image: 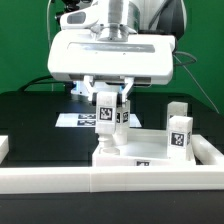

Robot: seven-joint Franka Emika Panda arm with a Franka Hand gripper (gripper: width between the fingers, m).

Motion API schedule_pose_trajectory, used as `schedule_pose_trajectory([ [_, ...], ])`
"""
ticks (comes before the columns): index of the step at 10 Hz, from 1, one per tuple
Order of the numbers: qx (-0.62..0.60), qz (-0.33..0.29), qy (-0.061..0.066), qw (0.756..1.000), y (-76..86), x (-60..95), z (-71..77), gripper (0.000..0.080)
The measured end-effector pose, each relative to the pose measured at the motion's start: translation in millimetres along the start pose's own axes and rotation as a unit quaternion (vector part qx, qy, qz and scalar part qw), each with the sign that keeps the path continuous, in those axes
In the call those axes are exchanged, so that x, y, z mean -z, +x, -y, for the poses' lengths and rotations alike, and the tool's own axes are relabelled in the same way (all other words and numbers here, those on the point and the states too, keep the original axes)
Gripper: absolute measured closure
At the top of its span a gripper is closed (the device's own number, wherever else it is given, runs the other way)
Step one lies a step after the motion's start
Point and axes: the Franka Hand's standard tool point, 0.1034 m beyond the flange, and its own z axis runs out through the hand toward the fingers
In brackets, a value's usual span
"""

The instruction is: Assemble square table

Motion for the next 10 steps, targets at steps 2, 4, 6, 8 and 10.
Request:
schedule_pose_trajectory([
  [2, 0.001, 0.002, 0.0, 1.0, -2.2, -0.8, 0.8, 0.0509],
  [4, 0.004, 0.005, 0.002, 1.0, -3.7, -1.3, 4.4, 0.0509],
  [6, 0.005, 0.007, 0.001, 1.0, -5.1, -2.8, 3.4, 0.0509],
  [8, 0.006, 0.01, 0.0, 1.0, -8.6, -5.4, 3.3, 0.0509],
  [10, 0.007, 0.012, -0.001, 1.0, -11.1, -7.2, 3.0, 0.0509],
])
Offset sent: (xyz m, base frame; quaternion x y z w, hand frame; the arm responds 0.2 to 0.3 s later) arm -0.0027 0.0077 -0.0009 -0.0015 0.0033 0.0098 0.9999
